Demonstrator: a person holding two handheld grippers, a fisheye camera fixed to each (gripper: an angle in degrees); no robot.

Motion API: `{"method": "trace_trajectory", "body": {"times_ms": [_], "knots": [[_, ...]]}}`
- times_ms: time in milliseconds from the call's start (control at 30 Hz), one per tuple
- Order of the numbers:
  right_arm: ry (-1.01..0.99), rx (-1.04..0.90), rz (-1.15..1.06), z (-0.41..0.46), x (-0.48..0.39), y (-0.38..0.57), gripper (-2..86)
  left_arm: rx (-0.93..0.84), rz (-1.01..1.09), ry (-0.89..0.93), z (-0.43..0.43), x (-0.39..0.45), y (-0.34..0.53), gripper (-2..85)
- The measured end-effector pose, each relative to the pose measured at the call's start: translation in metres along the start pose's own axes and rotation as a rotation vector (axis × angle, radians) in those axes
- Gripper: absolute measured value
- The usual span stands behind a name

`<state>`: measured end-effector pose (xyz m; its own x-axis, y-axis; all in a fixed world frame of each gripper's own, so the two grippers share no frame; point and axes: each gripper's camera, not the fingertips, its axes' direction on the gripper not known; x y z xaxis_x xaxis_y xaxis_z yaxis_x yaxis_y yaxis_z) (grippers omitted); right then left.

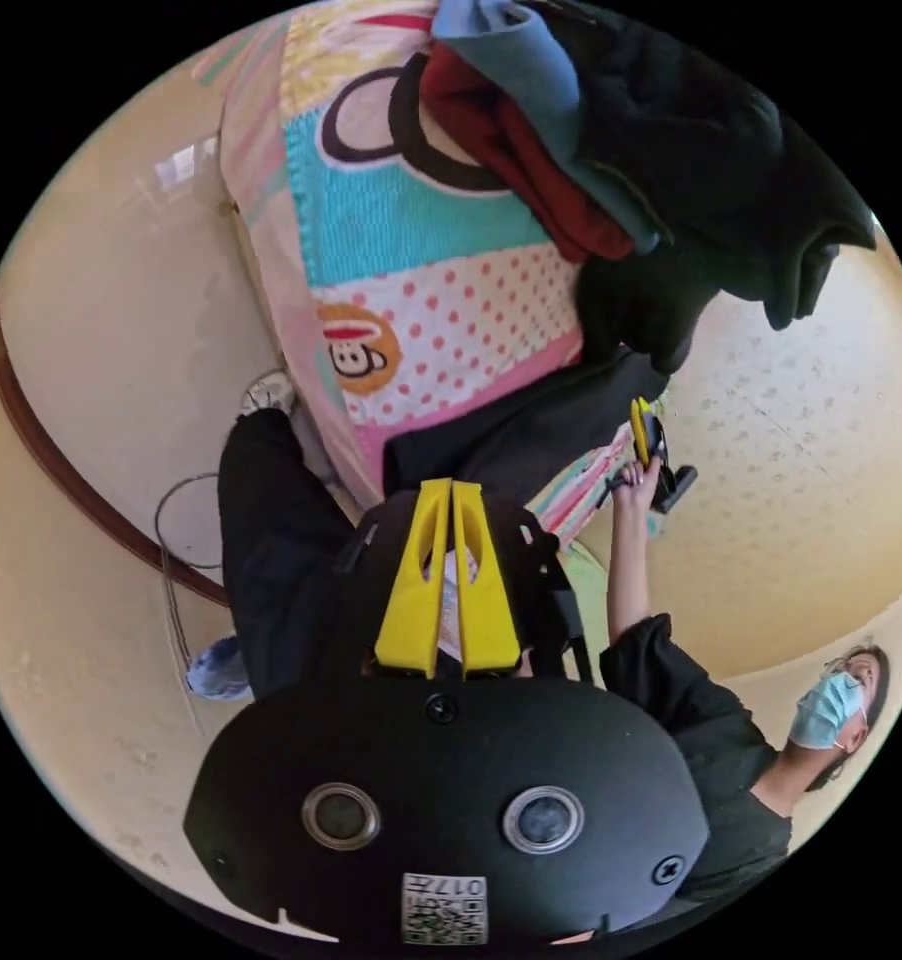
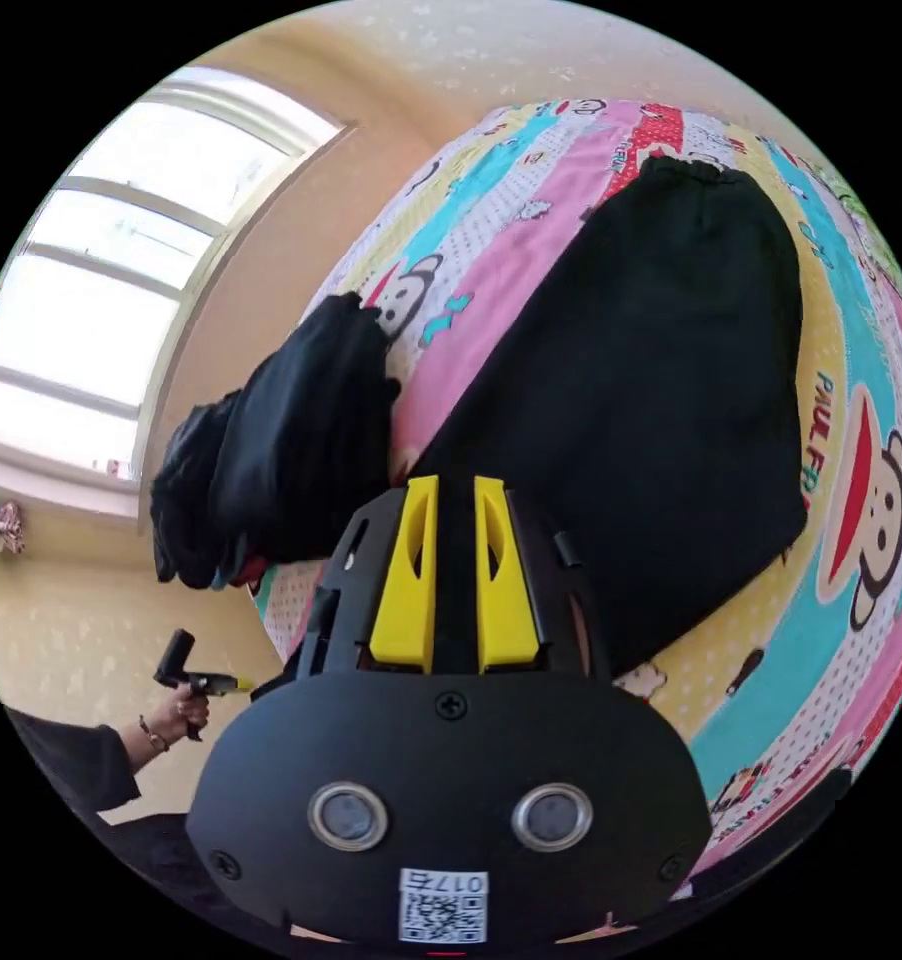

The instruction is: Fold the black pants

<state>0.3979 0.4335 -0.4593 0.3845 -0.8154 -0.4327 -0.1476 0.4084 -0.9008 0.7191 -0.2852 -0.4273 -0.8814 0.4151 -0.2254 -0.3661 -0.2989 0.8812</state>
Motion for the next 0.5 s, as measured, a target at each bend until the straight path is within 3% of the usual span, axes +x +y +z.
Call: {"method": "trace_trajectory", "body": {"times_ms": [133,267,367,433,500], "knots": [[-0.076,-0.007,0.226,-0.008,0.037,0.115,9.5,0.112,0.226,-0.122,-0.012,0.043,-0.013,7.9],[-0.34,-0.022,0.548,0.025,0.072,0.22,14.5,-0.003,0.556,-0.081,0.031,0.097,-0.034,12.9],[-0.43,0.085,0.6,0.042,0.061,0.247,15.6,-0.095,0.59,-0.17,0.071,0.117,-0.051,15.6],[-0.423,0.069,0.577,0.049,0.046,0.244,16.3,-0.176,0.569,-0.238,0.099,0.12,-0.056,16.4],[-0.366,0.03,0.518,0.055,0.024,0.237,15.2,-0.144,0.559,-0.338,0.113,0.124,-0.051,14.5]]}}
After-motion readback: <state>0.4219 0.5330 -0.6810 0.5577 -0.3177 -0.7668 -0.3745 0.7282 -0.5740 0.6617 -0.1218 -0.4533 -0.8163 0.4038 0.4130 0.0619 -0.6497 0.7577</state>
